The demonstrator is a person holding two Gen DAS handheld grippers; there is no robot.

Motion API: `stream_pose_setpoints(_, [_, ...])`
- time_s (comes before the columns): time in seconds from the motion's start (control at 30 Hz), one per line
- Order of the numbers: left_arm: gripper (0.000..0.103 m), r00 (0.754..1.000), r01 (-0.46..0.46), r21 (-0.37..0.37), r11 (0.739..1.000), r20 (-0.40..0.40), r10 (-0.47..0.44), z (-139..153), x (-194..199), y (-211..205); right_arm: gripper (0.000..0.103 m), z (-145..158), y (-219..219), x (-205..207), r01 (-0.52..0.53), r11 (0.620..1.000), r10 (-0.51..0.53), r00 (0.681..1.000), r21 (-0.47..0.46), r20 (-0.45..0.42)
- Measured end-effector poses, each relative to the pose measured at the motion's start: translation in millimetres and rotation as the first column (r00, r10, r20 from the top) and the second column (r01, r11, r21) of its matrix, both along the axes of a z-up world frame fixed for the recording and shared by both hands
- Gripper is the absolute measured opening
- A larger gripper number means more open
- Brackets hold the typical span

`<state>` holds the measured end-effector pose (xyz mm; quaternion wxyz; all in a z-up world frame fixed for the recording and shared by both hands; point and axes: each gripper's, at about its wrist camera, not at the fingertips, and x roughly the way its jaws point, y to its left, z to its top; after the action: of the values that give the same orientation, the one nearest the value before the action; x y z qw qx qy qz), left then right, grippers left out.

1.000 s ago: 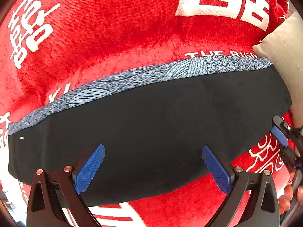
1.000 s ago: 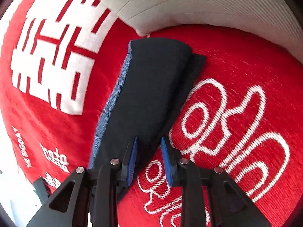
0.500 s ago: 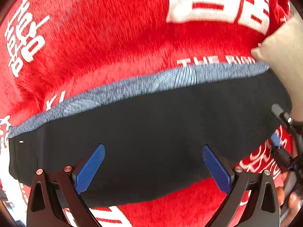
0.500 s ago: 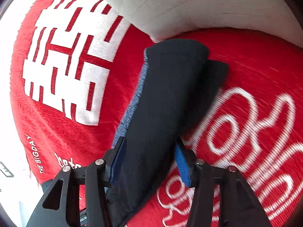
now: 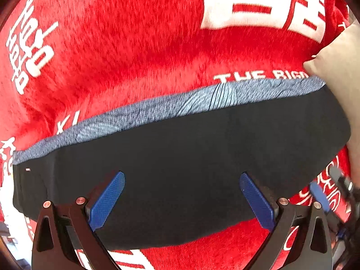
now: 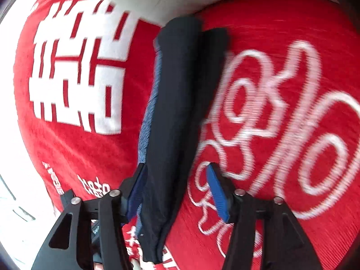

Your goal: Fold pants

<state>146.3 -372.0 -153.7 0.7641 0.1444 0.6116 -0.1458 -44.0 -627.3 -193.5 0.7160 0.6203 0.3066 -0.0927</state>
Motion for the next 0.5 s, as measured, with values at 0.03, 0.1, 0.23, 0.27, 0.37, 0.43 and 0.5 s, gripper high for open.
stream_pose_setpoints(0.03, [0.103,1.0,-0.002,0.002,1.0,-0.001,0.002,-1,0,1,0.062,0,-1,12,-0.011,1.0,0.011,1.0,-0.009,0.011])
stream_pose_setpoints(0.1, [0.103,1.0,0.003,0.009,1.0,0.007,-0.003,1,-1,0,0.062,0,-6,30,-0.013,1.0,0.013,1.0,-0.022,0.027])
stream_pose_setpoints(0.23, [0.103,0.999,0.004,0.0,1.0,0.037,-0.004,9,6,-3,0.064,2,-18,49,0.013,1.0,-0.012,0.999,-0.017,0.038])
stream_pose_setpoints(0.27, [0.103,0.999,-0.005,-0.011,1.0,0.048,0.005,12,11,-5,0.064,3,-22,49,0.018,1.0,-0.017,0.999,-0.02,0.039])
stream_pose_setpoints(0.37, [0.098,0.997,-0.032,-0.029,0.999,0.07,0.034,12,23,-10,0.054,3,-32,48,0.03,0.999,-0.03,1.0,-0.028,0.004])
stream_pose_setpoints(0.43, [0.073,0.997,-0.048,0.005,0.999,0.053,0.048,-4,28,-17,0.025,-3,-37,50,0.031,0.999,-0.032,0.997,-0.013,-0.067])
stream_pose_setpoints(0.5, [0.067,0.998,-0.058,0.038,0.998,-0.004,0.058,-29,26,-22,0.016,-7,-39,52,0.015,1.0,-0.016,0.996,-0.011,-0.093])
